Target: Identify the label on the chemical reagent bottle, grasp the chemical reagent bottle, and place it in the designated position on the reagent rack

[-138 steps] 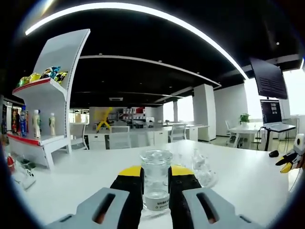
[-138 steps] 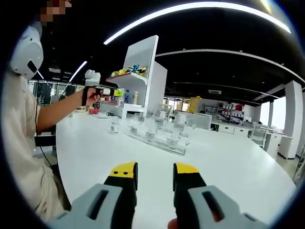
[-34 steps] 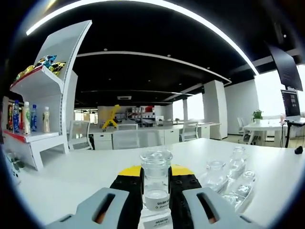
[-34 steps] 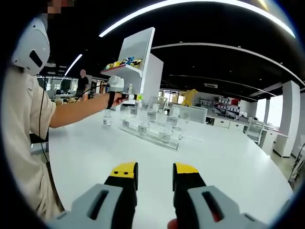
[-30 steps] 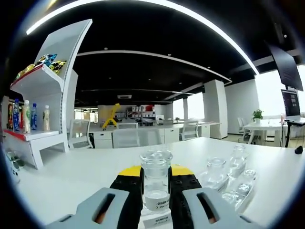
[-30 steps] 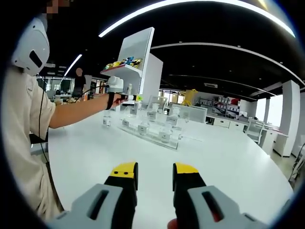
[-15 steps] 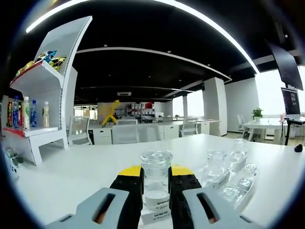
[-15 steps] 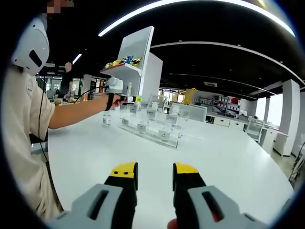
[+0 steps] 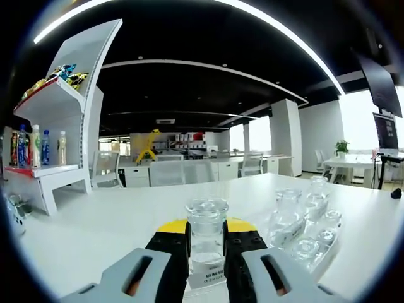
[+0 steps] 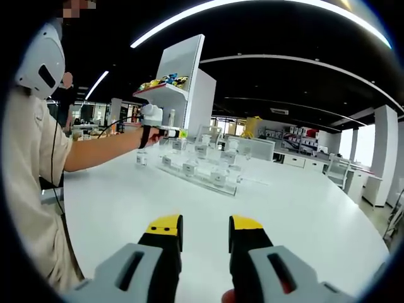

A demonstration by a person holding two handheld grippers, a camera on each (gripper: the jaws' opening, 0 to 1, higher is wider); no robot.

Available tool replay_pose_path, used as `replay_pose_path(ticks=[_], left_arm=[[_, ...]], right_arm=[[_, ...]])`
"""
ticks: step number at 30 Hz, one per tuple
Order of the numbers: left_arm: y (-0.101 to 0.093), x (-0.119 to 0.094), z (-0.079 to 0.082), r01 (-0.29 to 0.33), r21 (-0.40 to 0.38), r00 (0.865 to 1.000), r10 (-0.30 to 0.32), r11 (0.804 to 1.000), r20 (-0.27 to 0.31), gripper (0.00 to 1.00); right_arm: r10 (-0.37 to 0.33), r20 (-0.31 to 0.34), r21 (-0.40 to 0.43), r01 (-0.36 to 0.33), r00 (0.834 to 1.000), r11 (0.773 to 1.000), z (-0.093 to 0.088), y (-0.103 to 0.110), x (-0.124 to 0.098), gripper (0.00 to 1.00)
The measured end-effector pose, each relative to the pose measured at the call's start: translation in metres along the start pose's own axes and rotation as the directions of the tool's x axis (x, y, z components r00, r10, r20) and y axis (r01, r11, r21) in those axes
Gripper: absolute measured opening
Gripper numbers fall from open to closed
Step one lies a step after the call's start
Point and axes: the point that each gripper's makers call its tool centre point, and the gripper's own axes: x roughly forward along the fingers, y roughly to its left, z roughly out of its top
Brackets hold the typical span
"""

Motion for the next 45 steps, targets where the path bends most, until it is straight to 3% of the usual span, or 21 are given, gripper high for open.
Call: replay_pose_path(ticks=[33, 45], left_arm=[[-0.005, -0.007, -0.009, -0.006, 0.002, 0.999, 0.006, 1.0, -0.047, 0.2], [-0.014, -0.017, -0.008, 0.023, 0.014, 0.996, -0.022, 1.0, -0.085, 0.29]], right_arm=[[-0.007, 0.016, 0.009, 0.007, 1.0, 1.0, 0.002, -0.002, -0.001, 0.29], [-0.022, 0.025, 0.016, 0.022, 0.999, 1.0, 0.0, -0.006, -0.004, 0.29]])
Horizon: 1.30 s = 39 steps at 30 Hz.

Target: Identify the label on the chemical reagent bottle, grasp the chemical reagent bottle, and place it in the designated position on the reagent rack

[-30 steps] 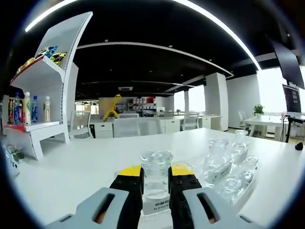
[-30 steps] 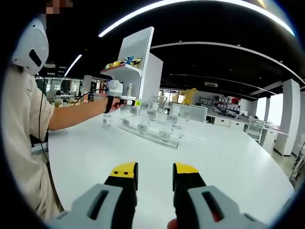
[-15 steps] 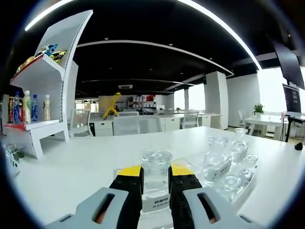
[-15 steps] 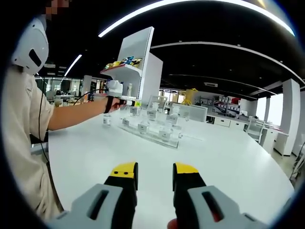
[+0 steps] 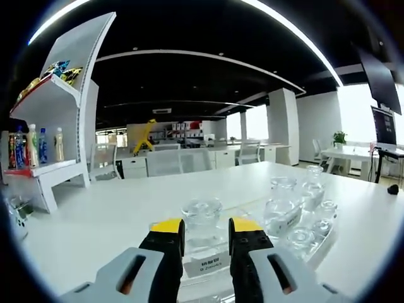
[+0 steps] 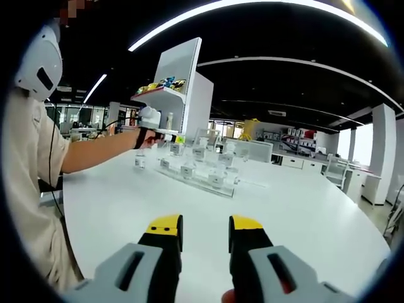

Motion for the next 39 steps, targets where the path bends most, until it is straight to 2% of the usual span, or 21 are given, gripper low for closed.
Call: replay_pose_path(ticks=[5, 8, 11, 15, 26, 34, 39], left_arm=[[-0.005, -0.006, 0.001, 0.013, -0.011, 1.0, -0.013, 1.0, -0.001, 0.32], [-0.007, -0.009, 0.004, 0.015, -0.029, 1.0, -0.015, 0.999, 0.017, 0.35], [-0.009, -0.009, 0.011, 0.023, -0.031, 0.999, -0.021, 0.999, 0.05, 0.37], [-0.005, -0.009, 0.015, 0.022, -0.025, 0.998, -0.021, 0.999, 0.059, 0.38], [0.004, -0.009, 0.01, 0.009, -0.034, 0.999, -0.008, 0.999, 0.049, 0.38], [0.011, -0.026, 0.015, -0.017, -0.02, 0.998, 0.018, 1.0, 0.057, 0.39], [0.007, -0.046, 0.025, -0.016, -0.005, 0.996, 0.016, 1.0, 0.084, 0.39]], right_arm=[[-0.008, 0.006, 0.0, 0.008, 1.0, 1.0, 0.003, -0.002, -0.001, 0.29], [-0.025, 0.013, 0.004, 0.025, 1.0, 1.0, 0.005, -0.006, -0.003, 0.29], [-0.038, 0.022, 0.005, 0.038, 0.999, 0.999, 0.011, -0.007, -0.006, 0.29], [-0.054, 0.054, -0.001, 0.054, 0.997, 0.999, 0.024, -0.008, -0.012, 0.29], [-0.063, 0.08, -0.005, 0.063, 0.995, 0.998, 0.032, -0.008, -0.021, 0.29], [-0.08, 0.11, 0.006, 0.08, 0.991, 0.997, 0.037, -0.016, -0.027, 0.29], [-0.084, 0.135, 0.005, 0.084, 0.987, 0.996, 0.043, -0.021, -0.034, 0.28]])
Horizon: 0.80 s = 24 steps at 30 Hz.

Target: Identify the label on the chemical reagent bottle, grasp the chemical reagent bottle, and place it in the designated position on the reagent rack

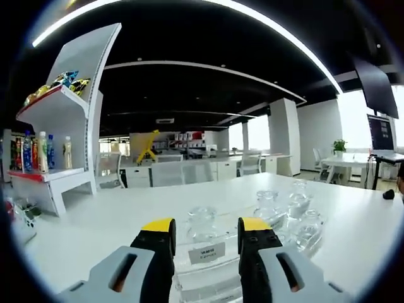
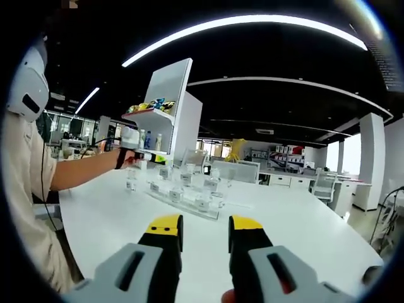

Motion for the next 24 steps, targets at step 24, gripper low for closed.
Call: replay_pose_path(ticks=[24], left_arm=[[-0.046, -0.08, 0.016, 0.088, 0.099, 0.995, -0.091, 0.991, 0.032, 0.39]], right_arm=[[-0.032, 0.019, 0.049, 0.031, 0.999, 0.998, -0.006, -0.011, -0.019, 0.28]])
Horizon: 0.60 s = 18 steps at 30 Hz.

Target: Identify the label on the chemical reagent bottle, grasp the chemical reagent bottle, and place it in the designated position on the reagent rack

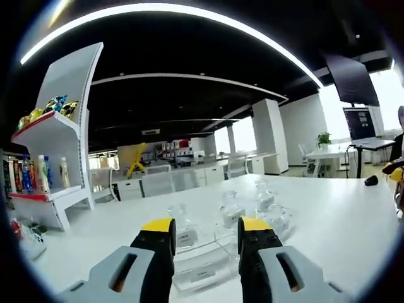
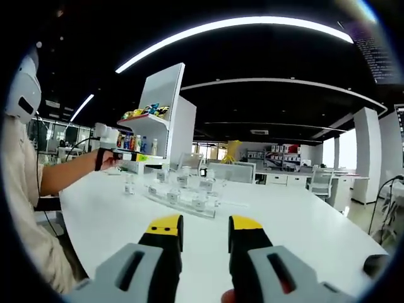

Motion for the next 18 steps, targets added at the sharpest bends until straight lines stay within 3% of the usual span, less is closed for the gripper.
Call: replay_pose_path(ticks=[6, 18], left_arm=[[-0.005, -0.019, 0.001, -0.001, 0.004, 1.0, 0.001, 1.0, 0.01, 0.39], [-0.008, -0.052, -0.014, -0.015, -0.005, 1.0, 0.015, 1.0, 0.003, 0.4]], right_arm=[[-0.002, 0.006, 0.006, 0.002, 1.0, 1.0, -0.001, -0.002, -0.001, 0.28], [-0.014, 0.019, 0.015, 0.014, 1.0, 1.0, 0.002, -0.005, -0.006, 0.28]])
